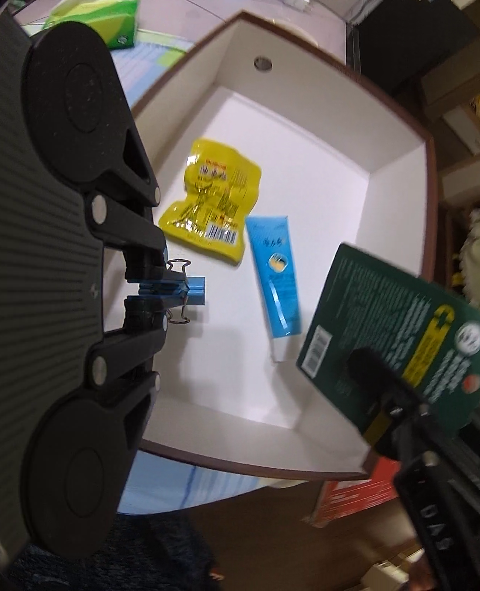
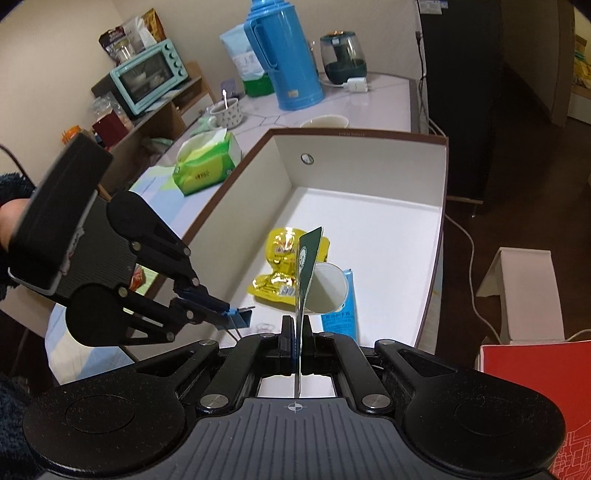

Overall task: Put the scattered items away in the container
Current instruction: 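Carry the blue clip and green card with both tools over the open box, then open the left tool dropping the blue clip while the right tool releases the green card, then withdraw both tools from the box back toward the remaining items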

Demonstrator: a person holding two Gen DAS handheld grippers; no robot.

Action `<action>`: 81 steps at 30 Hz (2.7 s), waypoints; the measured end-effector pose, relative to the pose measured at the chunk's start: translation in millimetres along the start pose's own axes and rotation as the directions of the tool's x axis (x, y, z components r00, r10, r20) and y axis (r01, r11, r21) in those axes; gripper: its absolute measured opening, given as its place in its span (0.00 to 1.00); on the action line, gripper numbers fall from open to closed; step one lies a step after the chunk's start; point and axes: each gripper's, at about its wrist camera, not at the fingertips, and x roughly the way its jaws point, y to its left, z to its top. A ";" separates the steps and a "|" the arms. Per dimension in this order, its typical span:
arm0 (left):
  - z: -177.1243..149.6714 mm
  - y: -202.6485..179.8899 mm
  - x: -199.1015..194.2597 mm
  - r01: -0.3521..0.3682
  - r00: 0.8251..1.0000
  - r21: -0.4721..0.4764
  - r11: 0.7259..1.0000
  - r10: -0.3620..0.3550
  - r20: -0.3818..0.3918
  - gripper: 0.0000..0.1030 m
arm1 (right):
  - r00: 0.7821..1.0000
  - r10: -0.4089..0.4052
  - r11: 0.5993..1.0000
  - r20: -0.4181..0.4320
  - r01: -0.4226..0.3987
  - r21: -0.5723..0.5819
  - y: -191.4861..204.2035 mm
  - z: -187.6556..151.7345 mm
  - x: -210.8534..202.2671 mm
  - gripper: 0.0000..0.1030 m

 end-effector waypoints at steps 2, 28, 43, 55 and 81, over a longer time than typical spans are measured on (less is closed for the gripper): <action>-0.6 -0.1 7.3 0.009 1.000 0.015 1.000 -0.009 -0.022 0.03 | 1.000 0.001 1.000 -0.008 -0.001 0.000 -1.7 -0.1 1.7 0.00; -27.1 6.8 -36.3 -0.034 0.998 -0.115 0.993 0.040 0.051 0.45 | 0.990 -0.012 0.998 -0.144 0.004 -0.060 13.4 -8.8 37.0 0.00; -43.3 -3.8 -67.9 -0.069 0.989 -0.189 0.979 0.093 0.119 0.45 | 0.992 -0.109 0.994 -0.056 0.106 -0.039 16.7 -17.4 8.4 0.00; -62.8 -17.6 -92.9 -0.092 0.975 -0.267 0.959 0.141 0.173 0.51 | 0.992 -0.114 0.989 0.047 0.109 0.099 25.5 -42.2 -17.9 0.91; -96.9 -30.5 -115.6 -0.120 0.960 -0.345 0.931 0.198 0.200 0.56 | 0.963 -0.256 0.961 -0.085 0.263 0.091 26.0 -27.1 29.0 0.31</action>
